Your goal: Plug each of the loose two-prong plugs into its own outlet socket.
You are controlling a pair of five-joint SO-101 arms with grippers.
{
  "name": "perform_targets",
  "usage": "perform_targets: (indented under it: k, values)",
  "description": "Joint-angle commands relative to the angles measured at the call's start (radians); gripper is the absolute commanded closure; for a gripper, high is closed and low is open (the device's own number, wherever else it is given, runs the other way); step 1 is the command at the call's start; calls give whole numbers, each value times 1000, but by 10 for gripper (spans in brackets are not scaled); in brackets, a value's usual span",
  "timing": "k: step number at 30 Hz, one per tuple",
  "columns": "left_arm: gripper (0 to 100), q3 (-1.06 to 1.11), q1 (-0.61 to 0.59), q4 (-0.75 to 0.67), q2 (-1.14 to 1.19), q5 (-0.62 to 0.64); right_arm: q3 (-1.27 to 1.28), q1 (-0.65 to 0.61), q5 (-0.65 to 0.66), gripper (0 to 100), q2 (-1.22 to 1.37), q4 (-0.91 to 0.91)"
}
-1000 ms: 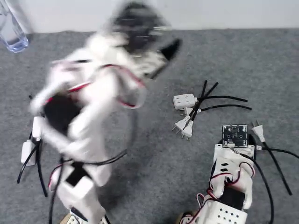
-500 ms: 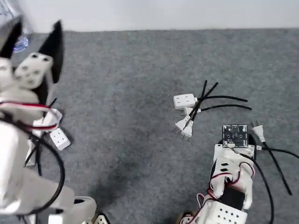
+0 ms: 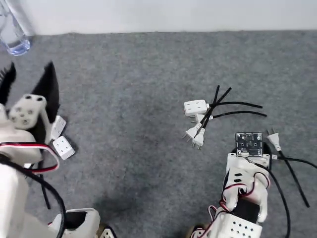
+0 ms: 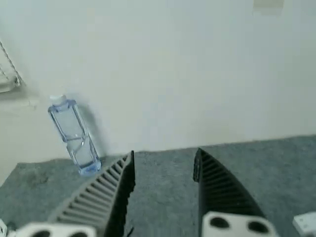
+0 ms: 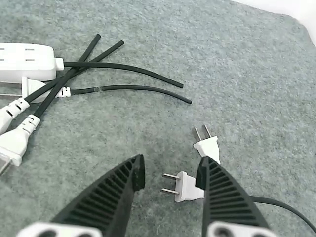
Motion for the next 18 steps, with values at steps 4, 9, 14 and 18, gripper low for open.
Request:
perform_targets:
  k: [4,9,14,18]
  values:
    - [818,486,-6,-74,-224,8,14,-8,11,825,-4,12]
    - [818,779,-6,-218,-425,3,14,-39,11,823,-13,51]
    - [818,1087,-6,-356,-620,2,14,-104,11,823,-5,51]
    - [818,1343,-6,-471,-741,2,14,-107,11,823,-5,61]
